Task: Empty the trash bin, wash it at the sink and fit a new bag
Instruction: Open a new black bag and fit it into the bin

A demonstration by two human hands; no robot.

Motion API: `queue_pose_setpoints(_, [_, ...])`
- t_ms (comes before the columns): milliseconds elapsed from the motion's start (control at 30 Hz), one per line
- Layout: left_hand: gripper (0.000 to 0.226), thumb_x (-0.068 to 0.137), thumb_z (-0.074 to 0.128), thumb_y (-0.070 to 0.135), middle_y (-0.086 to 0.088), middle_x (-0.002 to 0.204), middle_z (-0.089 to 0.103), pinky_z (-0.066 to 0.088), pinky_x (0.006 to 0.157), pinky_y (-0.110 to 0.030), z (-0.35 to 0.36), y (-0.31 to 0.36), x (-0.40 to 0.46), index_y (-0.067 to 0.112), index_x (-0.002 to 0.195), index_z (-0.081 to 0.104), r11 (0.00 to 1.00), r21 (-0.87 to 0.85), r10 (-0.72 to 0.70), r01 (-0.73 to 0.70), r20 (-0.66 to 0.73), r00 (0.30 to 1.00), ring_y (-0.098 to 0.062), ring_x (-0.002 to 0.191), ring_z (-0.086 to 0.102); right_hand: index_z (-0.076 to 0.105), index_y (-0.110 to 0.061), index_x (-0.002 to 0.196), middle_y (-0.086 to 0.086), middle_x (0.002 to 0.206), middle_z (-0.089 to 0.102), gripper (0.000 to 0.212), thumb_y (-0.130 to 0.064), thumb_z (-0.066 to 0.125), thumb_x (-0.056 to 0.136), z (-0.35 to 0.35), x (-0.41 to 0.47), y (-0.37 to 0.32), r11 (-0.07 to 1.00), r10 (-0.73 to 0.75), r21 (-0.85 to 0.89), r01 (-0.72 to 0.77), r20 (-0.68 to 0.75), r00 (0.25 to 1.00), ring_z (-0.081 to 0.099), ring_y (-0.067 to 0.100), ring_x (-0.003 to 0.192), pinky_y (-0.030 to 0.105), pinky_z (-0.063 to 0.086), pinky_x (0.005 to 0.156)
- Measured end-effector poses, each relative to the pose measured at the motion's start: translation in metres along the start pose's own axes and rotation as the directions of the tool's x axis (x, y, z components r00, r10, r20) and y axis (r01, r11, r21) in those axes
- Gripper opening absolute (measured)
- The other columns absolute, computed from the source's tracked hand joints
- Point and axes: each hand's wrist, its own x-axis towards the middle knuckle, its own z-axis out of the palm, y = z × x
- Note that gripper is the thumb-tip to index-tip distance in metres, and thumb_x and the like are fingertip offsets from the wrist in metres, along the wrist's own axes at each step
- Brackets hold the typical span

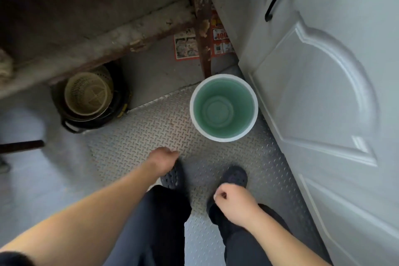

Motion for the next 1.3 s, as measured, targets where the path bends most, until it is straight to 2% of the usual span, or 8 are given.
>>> queue_pose_setpoints(300, [0.043,0.094,0.045,0.051,-0.011,0.096,0.066,0.037,0.069,-0.028,-0.009,-0.057,-0.252,0.021,0.063,0.041,0.959,0.249,0.092,-0.137,0.185,0.978,-0.029,0.102,0.064,0.054,-0.021,0.075,-0.007,0.081,0.064,0.025,-0.032,0.039,0.091,-0.073,-0.177,-0.020,0.973,0.113,-0.190,-0.132,-0.108,0.988,0.057,0.014,0.072,0.030,0.044,0.065])
queue_pose_setpoints(400, [0.042,0.095,0.046,0.051,-0.010,0.104,0.071,0.040,0.072,-0.029,-0.021,-0.067,-0.320,0.023,0.064,0.041,0.963,0.227,0.112,-0.143,0.144,0.983,-0.029,0.103,0.063,0.056,-0.019,0.076,0.000,0.091,0.068,0.024,-0.032,0.044,0.092,-0.097,-0.238,-0.029,0.953,0.155,-0.257,-0.162,-0.048,0.987,0.062,0.022,0.086,0.031,0.048,0.075])
queue_pose_setpoints(500, [0.039,0.095,0.048,0.050,0.000,0.089,0.066,0.039,0.071,-0.029,-0.039,-0.068,-0.363,0.024,0.066,0.044,0.979,0.156,0.130,-0.134,0.034,0.991,-0.026,0.097,0.063,0.045,-0.020,0.061,0.002,0.067,0.053,0.028,-0.027,0.049,0.088,-0.116,-0.281,-0.034,0.959,0.181,-0.216,-0.182,-0.028,0.983,0.047,0.021,0.065,0.032,0.038,0.063])
queue_pose_setpoints(733, [0.020,0.092,0.059,0.042,0.005,0.083,0.064,0.039,0.070,-0.029,-0.103,-0.073,-0.388,0.026,0.079,0.055,0.978,-0.113,0.153,-0.175,-0.183,0.971,-0.019,0.082,0.060,0.043,-0.018,0.067,0.001,0.065,0.045,0.022,-0.020,0.049,0.087,-0.137,-0.335,-0.041,0.963,0.179,-0.192,-0.191,-0.074,0.981,0.042,0.017,0.061,0.030,0.031,0.059])
queue_pose_setpoints(967, [0.025,0.095,0.056,0.037,-0.001,0.082,0.065,0.044,0.059,-0.027,-0.166,-0.128,-0.374,0.020,0.077,0.056,0.976,-0.189,0.095,-0.112,-0.101,0.990,-0.019,0.071,0.060,0.039,-0.019,0.059,-0.002,0.065,0.045,0.033,-0.013,0.050,0.089,-0.120,-0.337,-0.080,0.886,0.386,-0.229,-0.403,-0.119,0.915,0.044,0.013,0.062,0.025,0.033,0.060])
queue_pose_setpoints(1033, [0.027,0.096,0.054,0.039,0.003,0.087,0.063,0.040,0.067,-0.028,-0.191,-0.149,-0.369,0.024,0.074,0.051,0.991,-0.084,0.097,-0.104,-0.085,0.992,-0.018,0.084,0.058,0.065,-0.007,0.079,0.006,0.091,0.064,0.025,-0.013,0.048,0.097,-0.108,-0.322,-0.111,0.848,0.441,-0.292,-0.442,-0.073,0.895,0.062,0.021,0.095,0.028,0.043,0.081])
queue_pose_setpoints(1133, [0.028,0.096,0.052,0.039,0.004,0.081,0.061,0.043,0.069,-0.030,-0.230,-0.180,-0.354,0.022,0.074,0.050,0.995,-0.049,0.085,-0.087,-0.047,0.995,-0.019,0.081,0.058,0.067,-0.002,0.104,0.012,0.123,0.057,0.026,-0.014,0.043,0.101,-0.092,-0.292,-0.169,0.871,0.398,-0.301,-0.389,-0.034,0.917,0.048,0.023,0.134,0.028,0.034,0.107])
queue_pose_setpoints(1300, [0.029,0.097,0.053,0.034,-0.003,0.068,0.058,0.045,0.049,-0.022,-0.304,-0.209,-0.328,0.014,0.077,0.051,0.989,-0.144,0.005,-0.015,-0.070,0.998,-0.020,0.056,0.055,0.050,-0.021,0.067,-0.003,0.080,0.064,0.025,-0.031,0.051,0.090,-0.099,-0.274,-0.258,0.920,0.230,-0.296,-0.258,-0.125,0.965,0.063,0.013,0.083,0.031,0.048,0.076])
